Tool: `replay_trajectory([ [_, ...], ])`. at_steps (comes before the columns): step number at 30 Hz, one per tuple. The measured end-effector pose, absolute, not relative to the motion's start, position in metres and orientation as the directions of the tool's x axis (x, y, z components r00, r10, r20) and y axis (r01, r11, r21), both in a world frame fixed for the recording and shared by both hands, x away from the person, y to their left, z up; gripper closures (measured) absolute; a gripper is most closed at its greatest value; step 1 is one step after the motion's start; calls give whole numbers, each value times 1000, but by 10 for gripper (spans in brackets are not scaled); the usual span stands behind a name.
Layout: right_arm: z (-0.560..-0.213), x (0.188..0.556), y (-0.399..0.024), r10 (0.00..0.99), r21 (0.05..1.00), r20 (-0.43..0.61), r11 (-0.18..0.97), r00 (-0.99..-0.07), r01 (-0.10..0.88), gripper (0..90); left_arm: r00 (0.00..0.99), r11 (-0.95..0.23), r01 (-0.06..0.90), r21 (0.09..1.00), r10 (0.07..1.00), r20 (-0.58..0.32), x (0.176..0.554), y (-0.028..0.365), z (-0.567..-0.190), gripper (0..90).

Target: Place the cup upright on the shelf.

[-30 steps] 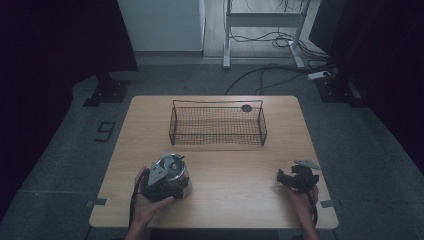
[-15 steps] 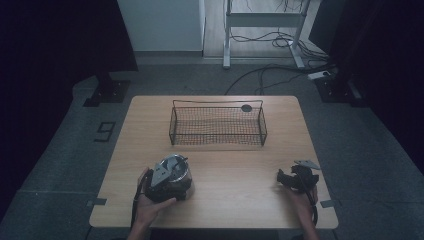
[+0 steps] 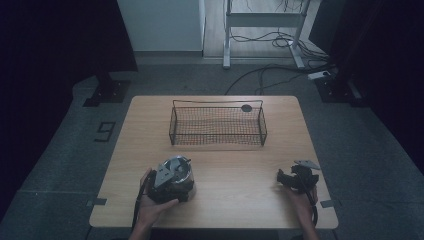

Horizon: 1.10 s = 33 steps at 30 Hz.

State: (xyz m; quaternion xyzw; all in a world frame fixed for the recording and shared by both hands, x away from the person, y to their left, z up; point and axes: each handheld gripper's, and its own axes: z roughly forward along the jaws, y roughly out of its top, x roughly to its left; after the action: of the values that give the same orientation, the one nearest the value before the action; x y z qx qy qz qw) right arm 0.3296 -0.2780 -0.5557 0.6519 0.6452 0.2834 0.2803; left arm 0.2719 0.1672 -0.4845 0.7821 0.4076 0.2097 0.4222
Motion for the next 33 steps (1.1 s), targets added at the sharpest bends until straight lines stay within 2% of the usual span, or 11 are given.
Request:
replay_trajectory([
  [33,-556,329,-278,1000,731,8,-10,6,682,86,595,-282,425,860,803,-31,270,163,-469,38],
])
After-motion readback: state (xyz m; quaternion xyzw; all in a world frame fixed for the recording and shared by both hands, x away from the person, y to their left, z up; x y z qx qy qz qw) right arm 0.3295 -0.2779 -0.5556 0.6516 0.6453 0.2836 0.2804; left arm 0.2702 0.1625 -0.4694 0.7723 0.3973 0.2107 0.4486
